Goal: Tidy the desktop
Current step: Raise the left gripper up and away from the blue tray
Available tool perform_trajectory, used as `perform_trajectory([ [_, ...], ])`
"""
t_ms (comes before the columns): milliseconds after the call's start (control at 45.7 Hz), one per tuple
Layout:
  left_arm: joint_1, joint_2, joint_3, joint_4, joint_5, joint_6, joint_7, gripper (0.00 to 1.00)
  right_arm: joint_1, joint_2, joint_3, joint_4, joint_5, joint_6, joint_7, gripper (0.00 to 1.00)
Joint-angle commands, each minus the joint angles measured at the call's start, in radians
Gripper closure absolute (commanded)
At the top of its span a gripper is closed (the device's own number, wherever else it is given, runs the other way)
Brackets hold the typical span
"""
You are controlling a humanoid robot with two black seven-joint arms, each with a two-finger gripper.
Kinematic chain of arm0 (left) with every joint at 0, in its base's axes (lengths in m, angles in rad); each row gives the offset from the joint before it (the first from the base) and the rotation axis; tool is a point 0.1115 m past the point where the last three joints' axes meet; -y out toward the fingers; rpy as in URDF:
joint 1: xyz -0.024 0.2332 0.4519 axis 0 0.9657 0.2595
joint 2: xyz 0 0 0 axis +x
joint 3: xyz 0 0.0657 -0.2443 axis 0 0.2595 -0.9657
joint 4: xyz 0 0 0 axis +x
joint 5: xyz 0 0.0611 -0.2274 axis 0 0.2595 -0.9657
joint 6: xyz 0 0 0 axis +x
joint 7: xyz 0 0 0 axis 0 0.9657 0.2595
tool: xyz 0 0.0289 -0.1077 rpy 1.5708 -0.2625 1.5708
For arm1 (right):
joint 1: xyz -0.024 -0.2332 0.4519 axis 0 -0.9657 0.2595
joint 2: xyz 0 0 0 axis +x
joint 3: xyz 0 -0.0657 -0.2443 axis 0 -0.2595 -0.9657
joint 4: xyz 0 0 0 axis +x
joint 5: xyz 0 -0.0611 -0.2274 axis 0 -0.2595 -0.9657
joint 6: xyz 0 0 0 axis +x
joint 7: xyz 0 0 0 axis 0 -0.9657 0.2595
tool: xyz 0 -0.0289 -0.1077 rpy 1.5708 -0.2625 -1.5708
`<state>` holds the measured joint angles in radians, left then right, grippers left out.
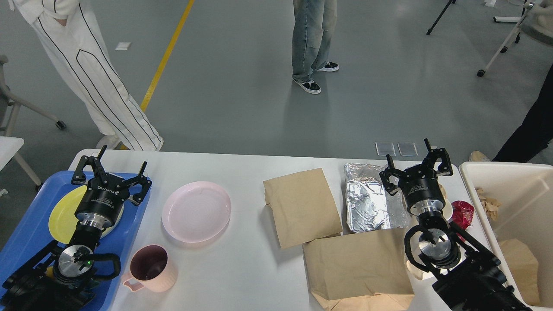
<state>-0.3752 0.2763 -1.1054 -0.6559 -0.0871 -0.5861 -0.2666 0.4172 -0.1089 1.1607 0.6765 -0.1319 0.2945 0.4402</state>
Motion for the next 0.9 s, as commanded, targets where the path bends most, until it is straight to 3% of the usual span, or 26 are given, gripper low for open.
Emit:
perform_trajectory([
  [0,0.004,0.003,-0.021,0.002,-0.005,0.0,0.003,0.03,0.0,0.0,0.001,0.0,0.0,0.0,0.0,0.0],
  [175,-0.002,0.017,-0.019,0.001,-0.002,-0.003,0.017,0.03,0.0,0.0,0.001,0.0,0.0,0.0,0.0,0.0],
  [285,-0.004,0.107,0.015,-0.001,-0.003,-0.006,0.013,0.03,0.0,0.0,-0.001,0.0,0.0,0.0,0.0,0.0],
  [416,-0.082,0.233,0.175,-0.013,-0.003,-0.004,0.001,0.03,0.0,0.0,-0.001,0.0,0.0,0.0,0.0,0.0],
  [657,-0.384,0.483,0.66,-0.013,-0.003,-0.004,0.001,0.03,0.0,0.0,-0.001,0.0,0.0,0.0,0.0,0.0],
  [876,-0.827,0.552,1.37,-0.016,0.006,-0.084,0.012,0.03,0.0,0.0,-0.001,0.0,0.0,0.0,0.0,0.0],
])
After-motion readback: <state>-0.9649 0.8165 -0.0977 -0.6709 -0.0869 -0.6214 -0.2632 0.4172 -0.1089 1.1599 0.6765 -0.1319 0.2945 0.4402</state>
